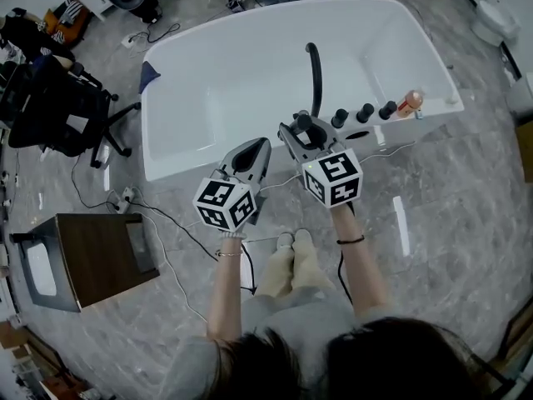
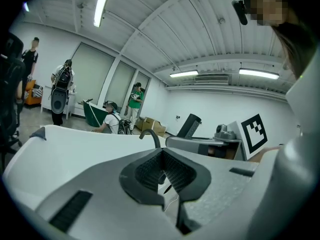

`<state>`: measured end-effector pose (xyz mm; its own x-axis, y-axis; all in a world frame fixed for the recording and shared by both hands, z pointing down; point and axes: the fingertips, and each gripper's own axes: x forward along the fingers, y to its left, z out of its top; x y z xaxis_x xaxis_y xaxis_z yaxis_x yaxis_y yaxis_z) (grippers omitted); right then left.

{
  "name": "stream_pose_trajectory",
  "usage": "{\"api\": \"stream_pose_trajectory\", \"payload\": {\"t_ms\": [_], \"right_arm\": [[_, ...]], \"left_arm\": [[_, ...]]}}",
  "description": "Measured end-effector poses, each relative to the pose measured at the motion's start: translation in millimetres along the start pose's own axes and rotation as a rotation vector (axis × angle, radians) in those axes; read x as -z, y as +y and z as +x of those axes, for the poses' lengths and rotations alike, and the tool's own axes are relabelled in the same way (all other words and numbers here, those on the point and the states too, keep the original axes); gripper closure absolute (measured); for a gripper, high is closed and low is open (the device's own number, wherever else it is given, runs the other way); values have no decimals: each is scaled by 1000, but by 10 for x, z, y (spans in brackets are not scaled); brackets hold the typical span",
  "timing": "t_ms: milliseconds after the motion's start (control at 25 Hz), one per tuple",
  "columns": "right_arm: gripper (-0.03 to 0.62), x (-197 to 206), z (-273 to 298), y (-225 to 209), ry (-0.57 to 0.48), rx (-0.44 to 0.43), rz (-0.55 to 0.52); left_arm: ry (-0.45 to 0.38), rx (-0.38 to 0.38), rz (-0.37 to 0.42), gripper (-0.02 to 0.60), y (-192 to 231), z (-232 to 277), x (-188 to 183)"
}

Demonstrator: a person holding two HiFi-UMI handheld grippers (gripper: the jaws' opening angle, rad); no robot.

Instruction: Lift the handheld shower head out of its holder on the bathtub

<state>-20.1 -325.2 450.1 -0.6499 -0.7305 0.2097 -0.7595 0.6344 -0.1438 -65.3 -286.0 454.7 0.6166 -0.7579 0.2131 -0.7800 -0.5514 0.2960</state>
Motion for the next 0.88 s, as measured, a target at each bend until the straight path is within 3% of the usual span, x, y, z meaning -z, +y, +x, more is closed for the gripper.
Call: {"api": "stream_pose_trajectory", "payload": {"t_ms": [360, 880], "right_arm": [[461, -357, -342, 268, -23, -10, 2], [459, -691, -688, 530, -55, -13, -22]], "left_arm": [[-62, 41, 39, 577, -380, -332, -433], [-88, 89, 77, 577, -652, -594, -636]]}}
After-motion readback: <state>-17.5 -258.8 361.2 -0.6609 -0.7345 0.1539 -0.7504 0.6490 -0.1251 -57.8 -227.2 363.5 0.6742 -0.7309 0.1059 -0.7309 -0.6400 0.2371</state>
